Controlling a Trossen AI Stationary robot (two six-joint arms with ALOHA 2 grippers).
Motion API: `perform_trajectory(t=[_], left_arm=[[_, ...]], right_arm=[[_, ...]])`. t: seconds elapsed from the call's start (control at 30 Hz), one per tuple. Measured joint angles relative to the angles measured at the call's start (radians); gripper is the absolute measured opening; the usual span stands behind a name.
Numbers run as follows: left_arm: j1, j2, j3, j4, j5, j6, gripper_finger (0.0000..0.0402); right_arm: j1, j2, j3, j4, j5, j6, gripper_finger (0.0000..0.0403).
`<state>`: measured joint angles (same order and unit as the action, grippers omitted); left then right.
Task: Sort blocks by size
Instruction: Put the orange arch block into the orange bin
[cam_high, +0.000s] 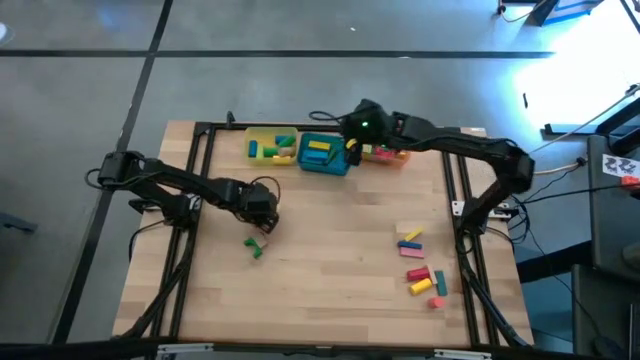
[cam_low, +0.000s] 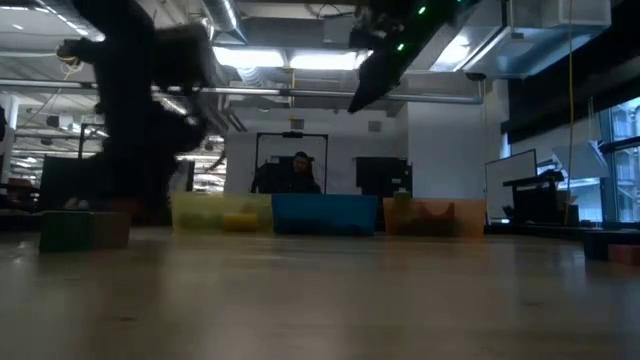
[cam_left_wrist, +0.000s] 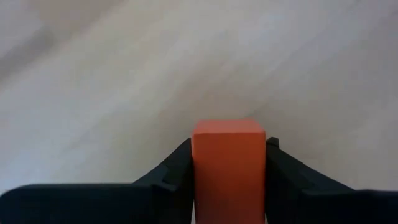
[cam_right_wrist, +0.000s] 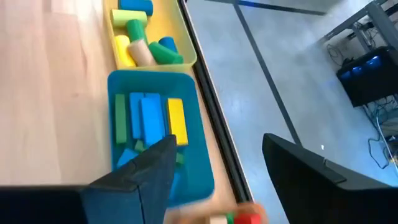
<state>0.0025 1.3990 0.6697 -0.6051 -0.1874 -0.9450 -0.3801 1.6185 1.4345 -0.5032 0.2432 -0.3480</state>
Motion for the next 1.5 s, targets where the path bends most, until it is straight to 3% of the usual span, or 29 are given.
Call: perform_trajectory(t=[0.13,0.4,0.63,0.73,0.83,1.17,1.5], left_arm=[[0.042,-0.035,0.029,0.141,-0.003,0.051,0.0118],[0.123,0.039,0.032,0.733,0.036,0.228,0.0118],[0.201,0.23,0.069,1.151,0.065,0.352,0.012],[0.231,0.331,0.17,1.2,0.089,0.394,0.0121],[0.253,0.438,0.314,1.195,0.108,0.467,0.0122],[0.318,0.746,0.818,1.191,0.11,0.722,0.0124],[0.383,0.993,1.095,1.192,0.11,0.816,0.0125]], right_arm=[[0.0,-0.094,0.0,-0.106,-0.003,0.001,0.0241],[0.002,-0.271,0.0,-0.275,-0.065,0.078,0.0241],[0.003,-0.397,0.0,-0.371,-0.303,0.249,0.0241],[0.018,-0.423,0.0,-0.416,-0.421,0.312,0.0241],[0.058,-0.434,0.0,-0.454,-0.469,0.349,0.0241],[0.253,-0.433,0.0,-0.518,-0.464,0.499,0.0241],[0.41,-0.437,0.001,-0.564,-0.459,0.613,0.0241]])
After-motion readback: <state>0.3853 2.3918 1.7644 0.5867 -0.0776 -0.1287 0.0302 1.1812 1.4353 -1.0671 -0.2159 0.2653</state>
